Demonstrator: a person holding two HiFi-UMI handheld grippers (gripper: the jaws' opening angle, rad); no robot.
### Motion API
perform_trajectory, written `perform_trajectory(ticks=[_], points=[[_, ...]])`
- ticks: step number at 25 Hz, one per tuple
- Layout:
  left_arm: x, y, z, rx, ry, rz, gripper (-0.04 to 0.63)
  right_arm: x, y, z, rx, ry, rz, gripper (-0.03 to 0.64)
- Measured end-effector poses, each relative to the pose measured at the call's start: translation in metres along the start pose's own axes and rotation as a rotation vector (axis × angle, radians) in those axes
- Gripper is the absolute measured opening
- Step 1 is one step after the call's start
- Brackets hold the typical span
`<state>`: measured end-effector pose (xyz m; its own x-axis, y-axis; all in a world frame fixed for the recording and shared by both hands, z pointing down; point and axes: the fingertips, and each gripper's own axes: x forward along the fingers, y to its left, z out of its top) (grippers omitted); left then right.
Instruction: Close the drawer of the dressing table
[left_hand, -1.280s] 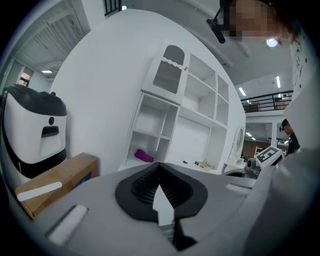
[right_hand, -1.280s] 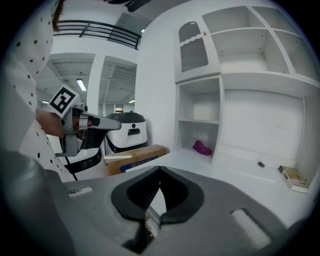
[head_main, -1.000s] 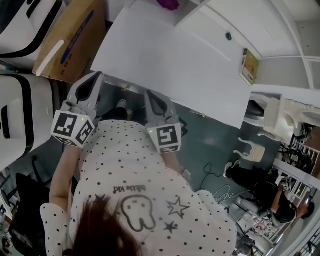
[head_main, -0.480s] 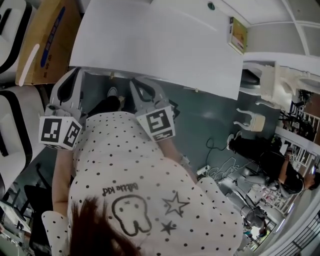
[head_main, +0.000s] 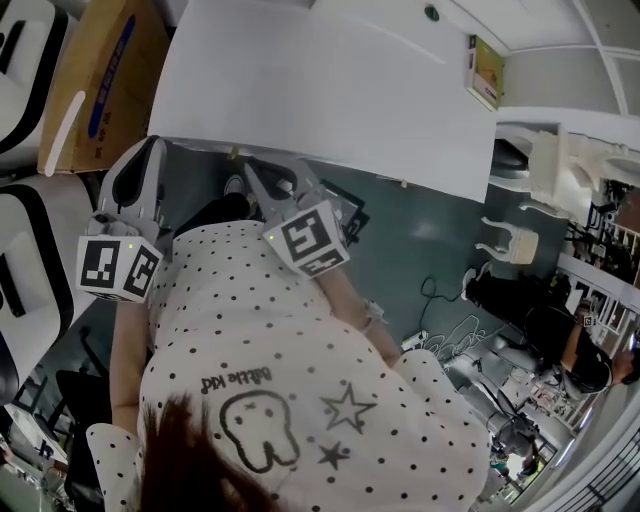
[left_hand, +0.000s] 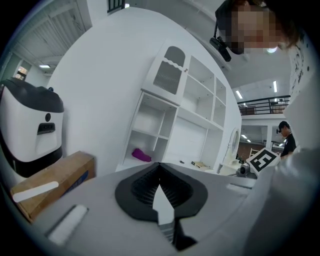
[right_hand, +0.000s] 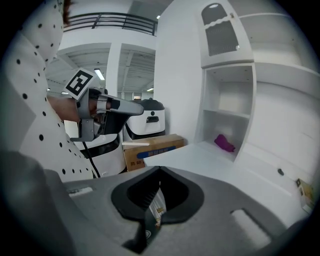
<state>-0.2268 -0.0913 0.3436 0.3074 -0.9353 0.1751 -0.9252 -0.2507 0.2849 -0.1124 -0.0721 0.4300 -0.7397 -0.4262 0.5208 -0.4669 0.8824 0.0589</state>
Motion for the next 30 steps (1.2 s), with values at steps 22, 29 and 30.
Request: perform_trajectory(ticks=[22, 29, 30], points=[[0.016, -0.002, -0.013, 0.003, 0.078, -0.128, -0.005, 0.002, 0.002, -0.007, 0.042, 0.074, -0.069, 0.0], [0.016, -0.002, -0.013, -0.029, 0.073, -0.135, -0.006, 0.002, -0.007, -0.002, -0.002, 0.082, -0.086, 0.0], [0.016, -0.001, -0.013, -0.033, 0.061, -0.13, -0.006, 0.001, -0.007, -0.002, -0.009, 0.087, -0.081, 0.001]])
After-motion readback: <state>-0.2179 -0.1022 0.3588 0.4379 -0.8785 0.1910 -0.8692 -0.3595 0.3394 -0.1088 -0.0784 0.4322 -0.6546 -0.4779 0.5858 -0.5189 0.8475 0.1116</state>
